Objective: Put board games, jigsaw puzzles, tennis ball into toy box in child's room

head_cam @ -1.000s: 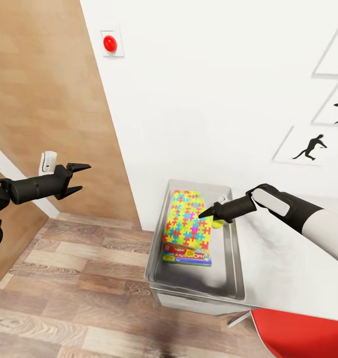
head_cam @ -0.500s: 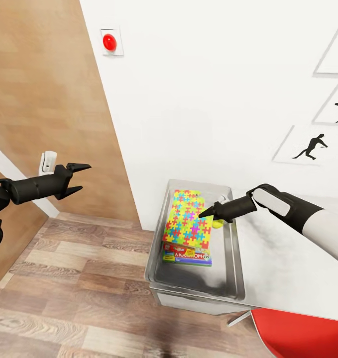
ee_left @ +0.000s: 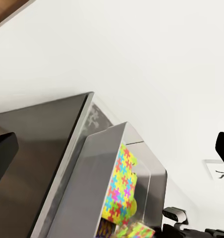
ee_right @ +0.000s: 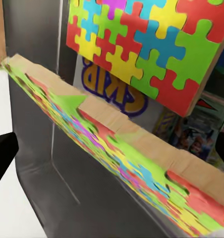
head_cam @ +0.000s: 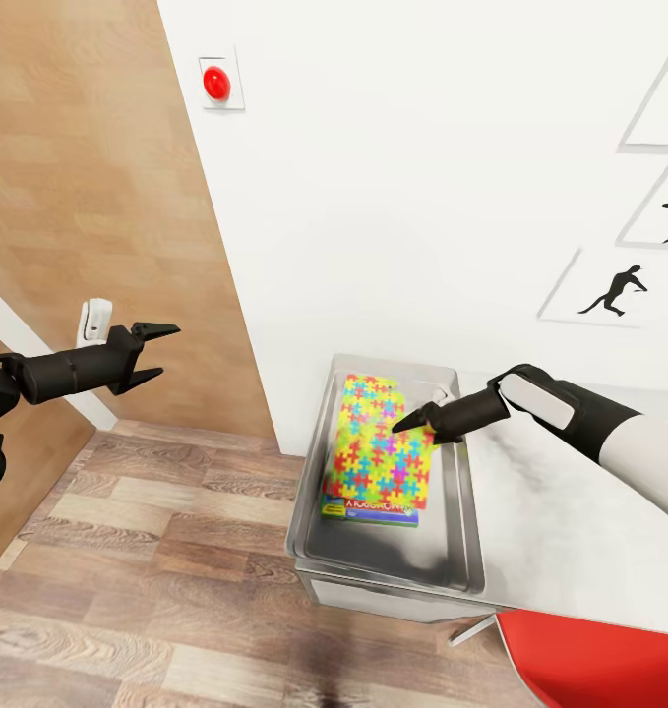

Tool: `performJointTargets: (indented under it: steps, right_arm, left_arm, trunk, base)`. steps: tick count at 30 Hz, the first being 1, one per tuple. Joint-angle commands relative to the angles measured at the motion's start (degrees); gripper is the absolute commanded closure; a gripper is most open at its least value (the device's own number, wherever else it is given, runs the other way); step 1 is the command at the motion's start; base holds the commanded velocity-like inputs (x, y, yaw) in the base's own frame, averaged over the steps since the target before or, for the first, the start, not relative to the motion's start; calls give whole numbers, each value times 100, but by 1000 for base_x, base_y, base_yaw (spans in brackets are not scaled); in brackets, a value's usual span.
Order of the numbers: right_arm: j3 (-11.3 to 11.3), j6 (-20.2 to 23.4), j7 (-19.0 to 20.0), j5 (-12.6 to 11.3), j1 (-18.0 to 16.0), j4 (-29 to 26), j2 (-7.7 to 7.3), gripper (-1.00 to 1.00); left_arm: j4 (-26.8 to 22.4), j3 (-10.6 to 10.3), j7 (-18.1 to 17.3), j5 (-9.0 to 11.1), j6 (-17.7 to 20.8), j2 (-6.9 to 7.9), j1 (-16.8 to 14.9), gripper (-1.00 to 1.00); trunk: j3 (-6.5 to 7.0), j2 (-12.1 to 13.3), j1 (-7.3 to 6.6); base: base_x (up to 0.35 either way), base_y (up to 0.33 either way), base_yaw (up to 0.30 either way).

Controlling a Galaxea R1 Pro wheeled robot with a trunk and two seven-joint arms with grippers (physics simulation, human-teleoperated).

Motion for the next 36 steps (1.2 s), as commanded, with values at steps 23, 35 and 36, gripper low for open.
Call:
performJointTargets:
  steps: [23, 35, 36]
  right_arm:
    - [-27, 0, 49, 28, -115, -176, -58, -100]
    - [-81, 0, 49, 19, -455, -560, -522, -100]
    - [-92, 0, 47, 19, -467, -691, -615, -100]
  left_arm:
    - [3, -10, 66, 55, 2, -7, -10, -100]
    - [4, -12, 69, 53, 1, -1, -11, -100]
    - [4, -12, 71, 51, 1, -1, -11, -100]
  trunk:
    - [-10, -11, 4]
    - [-10, -11, 4]
    - [-10, -11, 4]
  base:
    - [0, 0, 0]
    - [0, 0, 0]
    - [0, 0, 0]
